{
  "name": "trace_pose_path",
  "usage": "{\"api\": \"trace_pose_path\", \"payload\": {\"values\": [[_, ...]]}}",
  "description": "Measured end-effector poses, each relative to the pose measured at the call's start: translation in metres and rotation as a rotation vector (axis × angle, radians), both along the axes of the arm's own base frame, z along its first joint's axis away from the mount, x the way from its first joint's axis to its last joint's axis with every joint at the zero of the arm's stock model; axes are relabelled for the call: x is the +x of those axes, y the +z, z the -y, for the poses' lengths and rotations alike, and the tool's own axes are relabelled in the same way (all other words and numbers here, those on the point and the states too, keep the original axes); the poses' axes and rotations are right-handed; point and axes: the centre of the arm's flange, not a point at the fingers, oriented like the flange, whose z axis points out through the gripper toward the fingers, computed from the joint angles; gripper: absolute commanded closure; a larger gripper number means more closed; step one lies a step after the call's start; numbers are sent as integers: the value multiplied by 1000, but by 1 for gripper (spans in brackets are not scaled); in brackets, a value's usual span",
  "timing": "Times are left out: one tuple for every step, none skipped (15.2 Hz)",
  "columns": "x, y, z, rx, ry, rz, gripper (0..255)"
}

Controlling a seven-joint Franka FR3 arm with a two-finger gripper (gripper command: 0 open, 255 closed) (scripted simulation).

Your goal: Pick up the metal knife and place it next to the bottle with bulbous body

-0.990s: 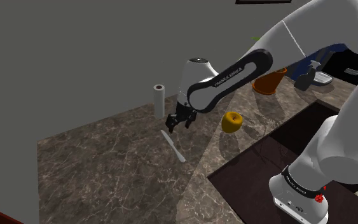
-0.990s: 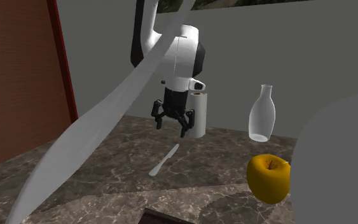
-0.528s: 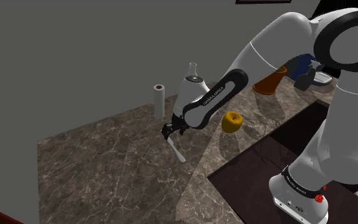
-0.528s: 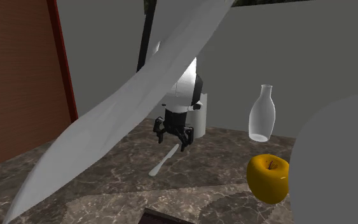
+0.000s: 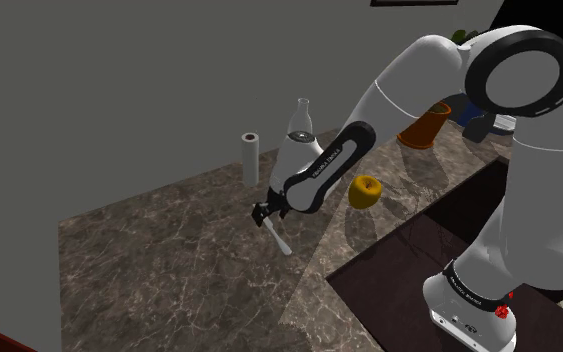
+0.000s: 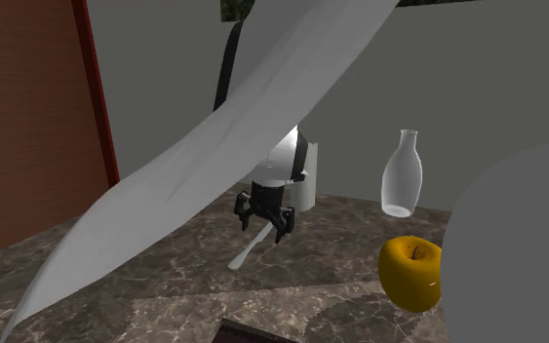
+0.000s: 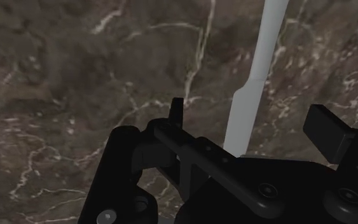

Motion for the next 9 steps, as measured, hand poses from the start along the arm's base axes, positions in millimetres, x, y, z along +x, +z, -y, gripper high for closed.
{"api": "trace_pose_path", "payload": {"values": [[0, -1, 0, 0, 0, 0, 0], [0, -1, 0, 0, 0, 0, 0], [0, -1, 0, 0, 0, 0, 0], [0, -1, 0, 0, 0, 0, 0], [0, -1, 0, 0, 0, 0, 255], [1, 0, 1, 0, -2, 1, 255], [1, 1, 2, -1, -5, 1, 255], [1, 1, 3, -1, -6, 2, 255], [2, 1, 3, -1, -7, 3, 255]]}}
